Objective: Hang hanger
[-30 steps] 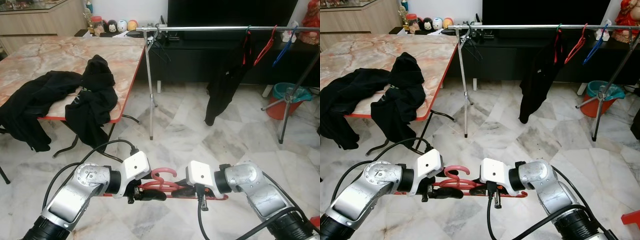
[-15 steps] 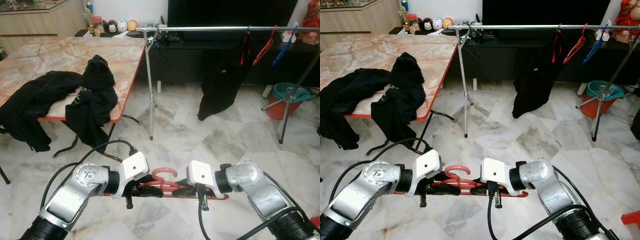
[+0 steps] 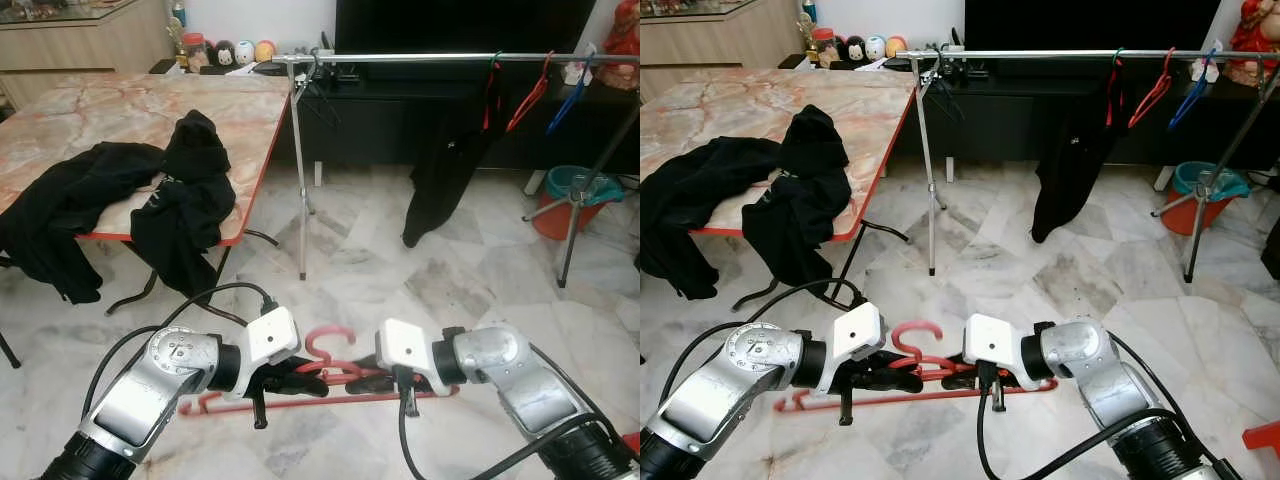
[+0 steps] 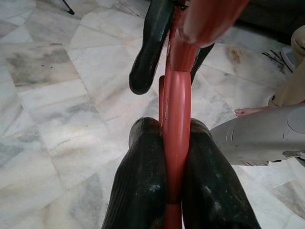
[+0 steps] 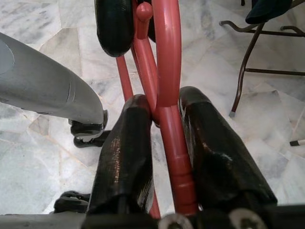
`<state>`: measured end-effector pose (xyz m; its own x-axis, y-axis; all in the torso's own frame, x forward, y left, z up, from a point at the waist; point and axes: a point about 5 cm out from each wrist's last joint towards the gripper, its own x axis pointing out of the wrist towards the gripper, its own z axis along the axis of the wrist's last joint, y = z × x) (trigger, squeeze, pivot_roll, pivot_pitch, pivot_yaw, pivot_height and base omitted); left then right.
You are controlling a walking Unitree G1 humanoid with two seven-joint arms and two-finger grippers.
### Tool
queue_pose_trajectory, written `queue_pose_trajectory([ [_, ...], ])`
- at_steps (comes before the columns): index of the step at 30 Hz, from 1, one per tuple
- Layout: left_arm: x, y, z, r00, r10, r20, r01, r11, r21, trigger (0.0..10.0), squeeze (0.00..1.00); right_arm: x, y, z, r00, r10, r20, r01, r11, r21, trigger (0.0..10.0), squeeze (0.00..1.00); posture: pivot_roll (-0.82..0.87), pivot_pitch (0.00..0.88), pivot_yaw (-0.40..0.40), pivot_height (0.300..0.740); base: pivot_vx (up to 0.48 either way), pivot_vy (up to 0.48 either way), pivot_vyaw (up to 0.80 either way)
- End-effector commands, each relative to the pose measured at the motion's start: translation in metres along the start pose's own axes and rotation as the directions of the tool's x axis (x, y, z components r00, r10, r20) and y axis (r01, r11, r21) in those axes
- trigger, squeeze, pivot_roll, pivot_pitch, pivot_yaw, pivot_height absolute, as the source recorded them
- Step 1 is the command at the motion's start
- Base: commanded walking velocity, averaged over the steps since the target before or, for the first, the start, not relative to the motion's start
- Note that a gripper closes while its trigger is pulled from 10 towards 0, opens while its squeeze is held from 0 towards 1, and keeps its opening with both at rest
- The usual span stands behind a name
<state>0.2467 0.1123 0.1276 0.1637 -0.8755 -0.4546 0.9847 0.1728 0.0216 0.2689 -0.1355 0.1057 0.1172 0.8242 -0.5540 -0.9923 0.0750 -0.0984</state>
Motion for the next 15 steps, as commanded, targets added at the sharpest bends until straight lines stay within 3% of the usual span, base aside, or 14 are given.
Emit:
queue_pose_trajectory([
  [1,-0.005,0.004,0.002,0.999,0.034,-0.011,-0.034,0.999,0.005,0.0,0.00,0.001,0.001,0.008,0.999,0.021,0.035,-0.020,1.000,-0.019,10.0,1.00,0.14,0.000,-0.002,0.740,0.000,0.000,0.00],
  [11,-0.007,0.005,-0.002,0.998,0.033,-0.046,-0.031,0.999,0.029,0.0,0.00,-0.001,0.004,0.007,0.998,0.047,0.040,-0.046,0.999,-0.013,10.0,1.00,0.14,0.000,-0.003,0.740,0.000,0.000,0.00],
  [15,-0.013,0.009,-0.017,0.981,0.060,-0.185,-0.036,0.990,0.133,0.0,0.00,-0.008,0.008,0.006,0.996,0.089,0.028,-0.089,0.996,-0.021,10.0,1.00,0.14,0.000,-0.006,0.740,0.000,0.000,0.00],
])
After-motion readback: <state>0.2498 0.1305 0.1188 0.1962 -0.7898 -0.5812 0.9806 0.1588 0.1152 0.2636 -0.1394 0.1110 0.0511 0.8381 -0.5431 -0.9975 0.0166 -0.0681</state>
